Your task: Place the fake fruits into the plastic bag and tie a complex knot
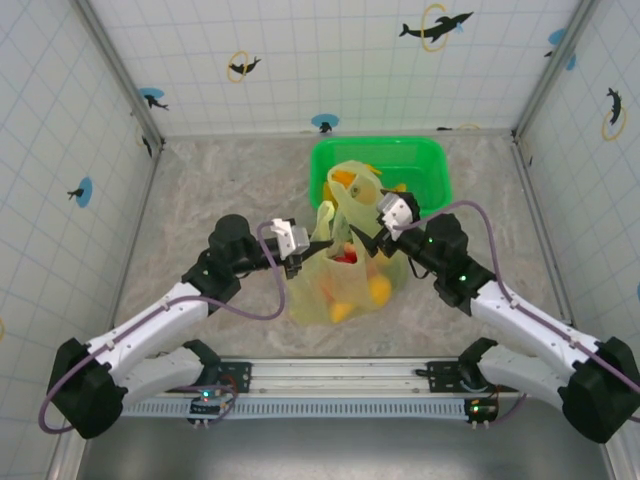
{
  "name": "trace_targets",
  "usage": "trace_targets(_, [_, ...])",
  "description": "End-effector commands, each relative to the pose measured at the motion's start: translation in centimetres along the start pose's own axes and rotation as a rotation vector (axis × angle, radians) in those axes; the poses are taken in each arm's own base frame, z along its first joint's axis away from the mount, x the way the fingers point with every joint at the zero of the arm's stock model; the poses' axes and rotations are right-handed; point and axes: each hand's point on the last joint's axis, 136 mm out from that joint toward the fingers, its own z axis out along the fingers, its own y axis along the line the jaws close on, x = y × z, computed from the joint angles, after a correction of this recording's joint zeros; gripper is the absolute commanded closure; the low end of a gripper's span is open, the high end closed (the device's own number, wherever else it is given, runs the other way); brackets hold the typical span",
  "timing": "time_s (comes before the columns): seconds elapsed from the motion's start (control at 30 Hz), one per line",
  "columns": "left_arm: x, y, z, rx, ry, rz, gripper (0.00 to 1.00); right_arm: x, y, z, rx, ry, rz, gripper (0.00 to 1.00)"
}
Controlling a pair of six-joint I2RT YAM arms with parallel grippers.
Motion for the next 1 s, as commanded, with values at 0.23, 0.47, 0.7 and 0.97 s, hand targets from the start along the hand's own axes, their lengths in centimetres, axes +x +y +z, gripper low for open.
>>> trace_targets(0.23, [-0.3, -0.2, -1.0, -0.021, -0.03, 0.058, 1.0, -3.7, -0.1, 1.5, -0.062, -0.217, -0.148, 0.13])
trace_targets(0.47, [-0.5, -0.5, -1.1, -0.009, -0.04, 0.05, 1.0, -2.7, -0.2, 2.7, -0.061, -0.172, -0.171, 0.04])
trace_targets(0.7, [-0.8, -1.0, -1.4, 0.01, -0.04, 0.049, 1.0, -2.1, -1.6, 2.6, 0.097, -0.156, -0.371, 0.04])
trace_targets(0.97, [-0.7, -1.6, -1.6, 0.034, -0.032, 0.052, 1.0, -1.3, -4.1, 3.2, 0.091, -0.137, -0.317, 0.01])
